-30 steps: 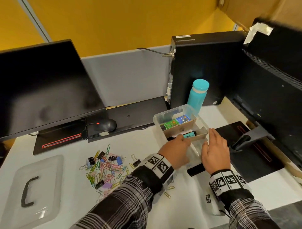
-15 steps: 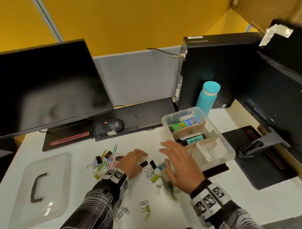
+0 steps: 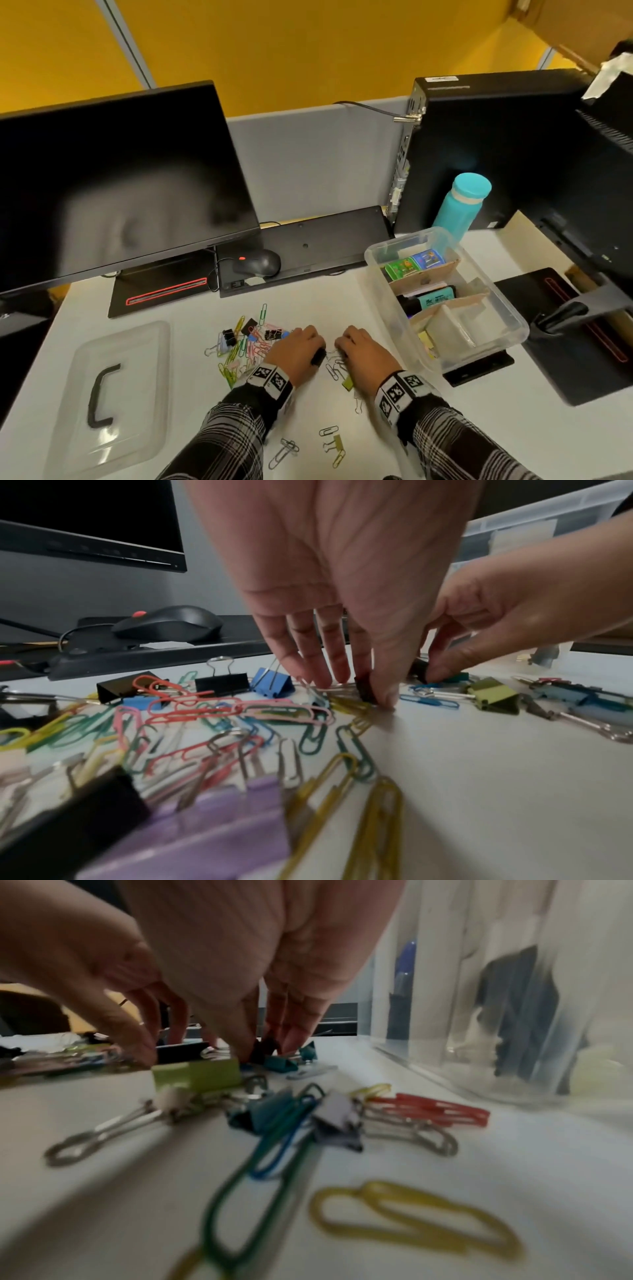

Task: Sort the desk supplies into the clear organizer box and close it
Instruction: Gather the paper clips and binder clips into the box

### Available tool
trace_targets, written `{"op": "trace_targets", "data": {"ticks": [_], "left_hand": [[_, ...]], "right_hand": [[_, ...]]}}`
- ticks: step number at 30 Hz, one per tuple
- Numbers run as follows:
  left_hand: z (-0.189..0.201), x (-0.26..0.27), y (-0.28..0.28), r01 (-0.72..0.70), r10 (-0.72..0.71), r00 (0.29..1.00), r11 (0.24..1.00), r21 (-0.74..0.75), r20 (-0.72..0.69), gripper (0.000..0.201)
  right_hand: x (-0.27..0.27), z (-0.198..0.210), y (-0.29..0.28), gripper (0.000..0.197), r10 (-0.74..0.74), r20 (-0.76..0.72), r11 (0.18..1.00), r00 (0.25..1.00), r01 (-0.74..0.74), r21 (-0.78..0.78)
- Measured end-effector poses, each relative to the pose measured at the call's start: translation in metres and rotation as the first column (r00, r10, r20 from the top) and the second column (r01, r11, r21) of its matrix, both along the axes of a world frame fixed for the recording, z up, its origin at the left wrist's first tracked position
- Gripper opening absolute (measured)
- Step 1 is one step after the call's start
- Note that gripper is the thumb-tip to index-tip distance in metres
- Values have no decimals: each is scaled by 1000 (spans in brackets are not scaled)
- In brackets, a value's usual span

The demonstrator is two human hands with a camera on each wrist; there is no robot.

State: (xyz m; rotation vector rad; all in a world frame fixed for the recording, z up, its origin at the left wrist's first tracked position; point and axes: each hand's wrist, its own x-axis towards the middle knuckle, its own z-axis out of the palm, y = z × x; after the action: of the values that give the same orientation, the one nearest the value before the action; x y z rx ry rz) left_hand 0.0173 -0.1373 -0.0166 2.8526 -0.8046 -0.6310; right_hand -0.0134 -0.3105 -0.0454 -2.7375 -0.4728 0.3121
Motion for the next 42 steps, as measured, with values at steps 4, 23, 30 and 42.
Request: {"op": "trace_targets", "data": {"ticks": [4,23,30,42], "left_hand": [[4,-1,11,-138,140,990,966,-220,-7,38],[-10,-28,-17,-26,-16,992,948,-318,-128,33],[-22,-24,-32,210,-213,977,973,-93,-17,43],[-17,-34,-25,217,-219,976,968,-126,-7,45]], "right_hand": [[0,8,-8,32,-244,-116,893,963,270,360],[-15,-2,-14,32,-351,-240,935,905,353,-37],[-7,1,-10,23,-307,-294,952,905,287,-110],[-7,6,-22,19,-342,-319,937,884,347,-45]]}}
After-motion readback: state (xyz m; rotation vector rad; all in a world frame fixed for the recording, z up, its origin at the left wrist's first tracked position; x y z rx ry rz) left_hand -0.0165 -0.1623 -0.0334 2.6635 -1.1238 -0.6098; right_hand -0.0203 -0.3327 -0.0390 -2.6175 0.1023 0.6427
